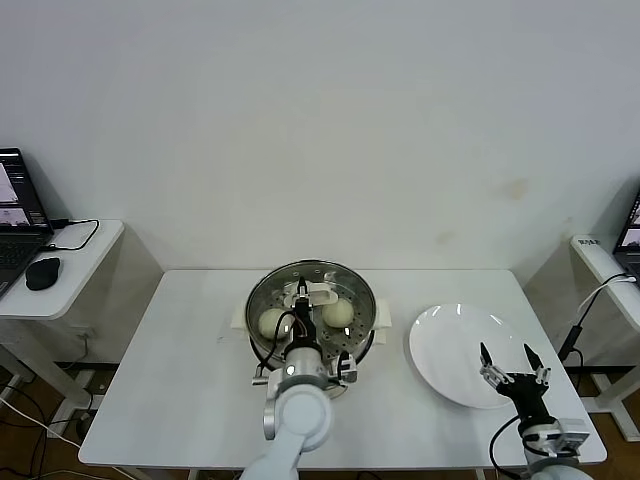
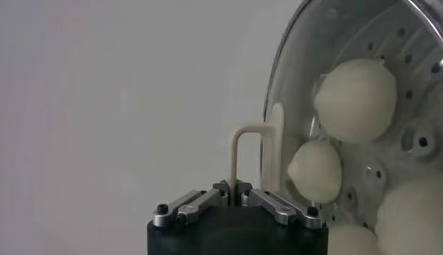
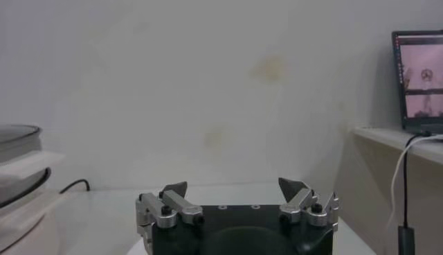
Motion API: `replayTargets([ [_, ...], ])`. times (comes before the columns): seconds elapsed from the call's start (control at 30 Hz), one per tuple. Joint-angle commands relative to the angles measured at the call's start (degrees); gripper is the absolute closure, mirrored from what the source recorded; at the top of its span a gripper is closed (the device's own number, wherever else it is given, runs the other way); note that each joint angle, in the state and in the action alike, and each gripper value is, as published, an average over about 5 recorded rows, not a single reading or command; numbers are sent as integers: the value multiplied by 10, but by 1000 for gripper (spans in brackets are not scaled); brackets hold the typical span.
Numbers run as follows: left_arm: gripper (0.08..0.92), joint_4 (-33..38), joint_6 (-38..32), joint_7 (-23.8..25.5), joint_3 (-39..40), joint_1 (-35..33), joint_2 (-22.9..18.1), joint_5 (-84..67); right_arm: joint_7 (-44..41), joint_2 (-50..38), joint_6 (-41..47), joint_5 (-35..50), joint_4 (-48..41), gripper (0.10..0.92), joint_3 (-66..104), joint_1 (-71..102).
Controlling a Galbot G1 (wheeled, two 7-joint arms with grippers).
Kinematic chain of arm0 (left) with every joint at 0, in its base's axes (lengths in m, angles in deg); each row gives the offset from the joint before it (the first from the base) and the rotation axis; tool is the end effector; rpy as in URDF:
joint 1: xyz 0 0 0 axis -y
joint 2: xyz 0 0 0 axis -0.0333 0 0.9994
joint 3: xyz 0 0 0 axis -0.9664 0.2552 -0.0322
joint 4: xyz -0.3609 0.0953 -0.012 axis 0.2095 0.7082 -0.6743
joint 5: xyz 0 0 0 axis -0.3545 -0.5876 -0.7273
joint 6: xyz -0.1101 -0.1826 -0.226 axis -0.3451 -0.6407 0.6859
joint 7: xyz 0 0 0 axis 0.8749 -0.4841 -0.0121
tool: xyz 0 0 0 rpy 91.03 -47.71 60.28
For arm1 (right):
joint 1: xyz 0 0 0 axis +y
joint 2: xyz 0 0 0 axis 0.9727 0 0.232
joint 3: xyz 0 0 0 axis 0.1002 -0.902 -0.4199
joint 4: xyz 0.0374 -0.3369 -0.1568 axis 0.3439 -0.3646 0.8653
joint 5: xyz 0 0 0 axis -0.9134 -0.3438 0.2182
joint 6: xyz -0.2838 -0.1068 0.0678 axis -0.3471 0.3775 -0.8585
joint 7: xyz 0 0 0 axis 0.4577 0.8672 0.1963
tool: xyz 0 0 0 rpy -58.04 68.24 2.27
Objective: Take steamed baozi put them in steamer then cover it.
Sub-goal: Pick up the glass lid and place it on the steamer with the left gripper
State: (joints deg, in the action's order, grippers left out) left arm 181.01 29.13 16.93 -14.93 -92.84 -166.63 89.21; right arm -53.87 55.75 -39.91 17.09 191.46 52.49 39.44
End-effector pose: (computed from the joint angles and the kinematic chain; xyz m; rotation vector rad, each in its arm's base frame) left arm 0.2620 -0.1491 -0.3017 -0.0054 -2.1946 -2.1373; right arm 0.1363 -0.1414 -0.3505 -0.1177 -3.0397 -0.0383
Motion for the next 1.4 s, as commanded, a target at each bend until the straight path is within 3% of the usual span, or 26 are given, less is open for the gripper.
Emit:
replayTargets([
  [0.03,863,-8,-6,-8,-3,4,3,-4,-1,0,0,0,1,202,1,1],
  [1.1,863,-1,-13,-12,-3,-4,12,-30,-1,3,-5,-1,0,203,4,5],
  [1.2,828,7,-14,-6,-2,-6,15,-31,-1,4,-5,-1,-1,203,3,5],
  [1.4,660,27,-12,0,0,-11,20,-32,-1,4,-5,-2,-2,202,2,4],
])
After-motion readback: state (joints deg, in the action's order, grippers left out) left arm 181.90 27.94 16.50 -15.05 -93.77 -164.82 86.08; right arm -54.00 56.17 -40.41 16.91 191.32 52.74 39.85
